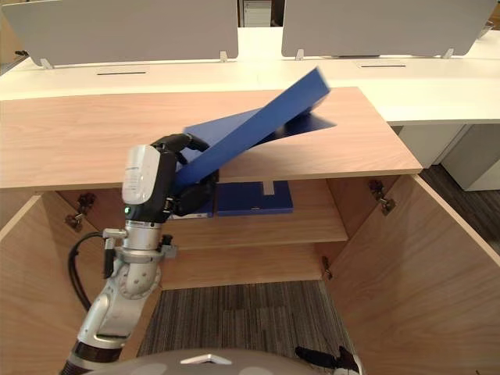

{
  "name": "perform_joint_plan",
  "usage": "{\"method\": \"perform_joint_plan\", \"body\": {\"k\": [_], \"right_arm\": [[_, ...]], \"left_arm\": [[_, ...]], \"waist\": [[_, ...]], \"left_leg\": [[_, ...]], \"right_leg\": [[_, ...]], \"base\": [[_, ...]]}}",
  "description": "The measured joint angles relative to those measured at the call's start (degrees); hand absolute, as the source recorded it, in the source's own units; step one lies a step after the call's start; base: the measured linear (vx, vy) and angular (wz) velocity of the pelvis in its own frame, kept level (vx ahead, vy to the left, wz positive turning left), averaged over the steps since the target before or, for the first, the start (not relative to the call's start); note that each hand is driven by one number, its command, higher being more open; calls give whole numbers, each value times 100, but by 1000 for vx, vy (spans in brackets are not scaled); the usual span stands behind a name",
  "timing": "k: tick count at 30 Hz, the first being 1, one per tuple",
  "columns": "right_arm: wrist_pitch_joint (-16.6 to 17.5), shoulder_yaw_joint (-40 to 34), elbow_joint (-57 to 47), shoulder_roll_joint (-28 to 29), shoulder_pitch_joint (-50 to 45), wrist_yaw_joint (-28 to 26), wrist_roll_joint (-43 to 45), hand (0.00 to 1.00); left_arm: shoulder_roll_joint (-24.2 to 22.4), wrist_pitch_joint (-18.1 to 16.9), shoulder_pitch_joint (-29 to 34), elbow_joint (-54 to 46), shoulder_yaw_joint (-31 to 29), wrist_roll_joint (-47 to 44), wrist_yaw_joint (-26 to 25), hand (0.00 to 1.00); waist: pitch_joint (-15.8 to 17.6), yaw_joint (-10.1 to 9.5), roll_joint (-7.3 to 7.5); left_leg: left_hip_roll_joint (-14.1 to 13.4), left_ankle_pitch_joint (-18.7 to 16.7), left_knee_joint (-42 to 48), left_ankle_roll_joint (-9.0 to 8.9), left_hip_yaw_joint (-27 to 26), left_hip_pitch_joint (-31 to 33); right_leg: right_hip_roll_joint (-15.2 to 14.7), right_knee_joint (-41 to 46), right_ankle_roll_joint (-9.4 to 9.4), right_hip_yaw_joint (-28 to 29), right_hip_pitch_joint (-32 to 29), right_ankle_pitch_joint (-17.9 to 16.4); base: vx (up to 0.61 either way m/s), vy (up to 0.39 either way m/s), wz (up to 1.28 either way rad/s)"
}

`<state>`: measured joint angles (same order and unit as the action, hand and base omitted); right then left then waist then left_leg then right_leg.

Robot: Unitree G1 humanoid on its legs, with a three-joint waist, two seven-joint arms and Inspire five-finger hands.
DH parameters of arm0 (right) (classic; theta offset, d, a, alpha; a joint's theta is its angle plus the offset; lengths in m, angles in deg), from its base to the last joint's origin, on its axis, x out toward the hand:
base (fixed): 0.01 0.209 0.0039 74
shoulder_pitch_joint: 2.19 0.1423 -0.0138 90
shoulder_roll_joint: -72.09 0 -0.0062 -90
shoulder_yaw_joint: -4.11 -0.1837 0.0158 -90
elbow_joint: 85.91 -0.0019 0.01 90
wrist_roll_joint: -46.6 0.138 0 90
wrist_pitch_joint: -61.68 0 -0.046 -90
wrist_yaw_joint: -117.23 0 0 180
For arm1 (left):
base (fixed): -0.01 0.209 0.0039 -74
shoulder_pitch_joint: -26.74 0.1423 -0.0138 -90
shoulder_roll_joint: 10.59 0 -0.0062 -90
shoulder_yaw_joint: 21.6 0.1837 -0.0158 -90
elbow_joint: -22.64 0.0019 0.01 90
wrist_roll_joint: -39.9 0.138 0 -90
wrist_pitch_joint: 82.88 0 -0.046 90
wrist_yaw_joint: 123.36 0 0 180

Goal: Walk over to the cabinet, pick up the folder, carry it to the office cabinet, place the folder inside the office cabinet, then close the office cabinet door

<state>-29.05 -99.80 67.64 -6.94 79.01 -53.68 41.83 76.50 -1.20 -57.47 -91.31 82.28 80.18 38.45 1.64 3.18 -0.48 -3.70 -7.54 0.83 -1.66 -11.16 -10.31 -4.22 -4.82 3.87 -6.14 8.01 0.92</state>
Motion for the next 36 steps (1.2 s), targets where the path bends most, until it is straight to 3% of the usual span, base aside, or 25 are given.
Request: {"method": "perform_joint_plan", "body": {"k": [5,15,19,22,27,36], "right_arm": [[23,243,-14,-17,57,53,18,100],[82,814,-238,-121,25,224,25,100],[86,895,-762,-100,23,243,36,100],[102,899,-1054,-31,40,242,46,100],[132,1065,-2428,258,-92,220,269,100],[524,1022,-5537,601,-612,100,796,100]], "left_arm": [[-182,-236,2,-313,505,-1052,232,0],[-397,-273,40,-470,1109,-2947,245,0],[-424,-276,50,-641,1293,-4685,751,0],[-430,-276,62,-641,1293,-5302,954,0],[-475,-275,384,-653,1209,-6004,1224,0],[-664,-253,1019,-669,428,-6004,1371,0]], "waist": [[1,7,-1],[-22,-3,-23],[-63,-1,-27],[-64,-1,-25],[-58,2,-10],[-33,0,93]], "left_leg": [[-11,-22,72,12,-35,84],[-20,-36,157,18,-33,180],[-26,-34,188,20,-56,271],[-28,-38,198,26,-65,258],[-29,-56,234,49,-96,286],[-33,-59,303,53,-120,355]], "right_leg": [[2,94,0,58,-117,-16],[-3,209,0,77,-203,-47],[4,256,-1,114,-342,-44],[5,269,-1,151,-344,-44],[2,348,-2,190,-393,-42],[3,374,1,219,-492,-21]], "base": [[-10,-4,-6],[-25,-8,0],[14,-6,-2],[5,-8,-7],[-38,-6,-4],[-17,-2,0]]}}
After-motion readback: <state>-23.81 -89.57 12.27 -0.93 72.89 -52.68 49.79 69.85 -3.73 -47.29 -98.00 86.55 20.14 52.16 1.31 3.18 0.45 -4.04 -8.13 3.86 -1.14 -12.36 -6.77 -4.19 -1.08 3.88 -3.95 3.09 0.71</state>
